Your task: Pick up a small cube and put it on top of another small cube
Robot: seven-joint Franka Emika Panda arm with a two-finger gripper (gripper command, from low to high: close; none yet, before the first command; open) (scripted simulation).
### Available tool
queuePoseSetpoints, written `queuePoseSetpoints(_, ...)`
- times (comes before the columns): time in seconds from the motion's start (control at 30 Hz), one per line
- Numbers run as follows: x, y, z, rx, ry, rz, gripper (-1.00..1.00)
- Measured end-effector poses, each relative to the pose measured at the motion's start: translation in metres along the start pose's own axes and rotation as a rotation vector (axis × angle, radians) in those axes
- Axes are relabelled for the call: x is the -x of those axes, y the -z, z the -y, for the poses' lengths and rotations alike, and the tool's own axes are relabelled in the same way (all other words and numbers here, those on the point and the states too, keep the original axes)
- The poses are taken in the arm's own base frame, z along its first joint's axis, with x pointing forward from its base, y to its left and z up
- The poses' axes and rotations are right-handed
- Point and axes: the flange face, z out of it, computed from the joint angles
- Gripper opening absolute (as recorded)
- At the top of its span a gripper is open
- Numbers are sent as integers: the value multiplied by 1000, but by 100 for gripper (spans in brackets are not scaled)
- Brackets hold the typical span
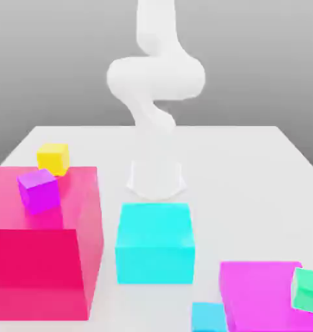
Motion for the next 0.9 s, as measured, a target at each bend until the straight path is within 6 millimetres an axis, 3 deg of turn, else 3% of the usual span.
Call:
queuePoseSetpoints(0.2, 11, -102, 3, 17, 243, 170, 0)
queuePoseSetpoints(0.4, 41, -199, -1, 25, 482, 324, 0)
queuePoseSetpoints(0.67, 107, -314, -21, 27, 810, 516, 0)
queuePoseSetpoints(0.9, 172, -395, -59, 34, 1099, 677, 0)
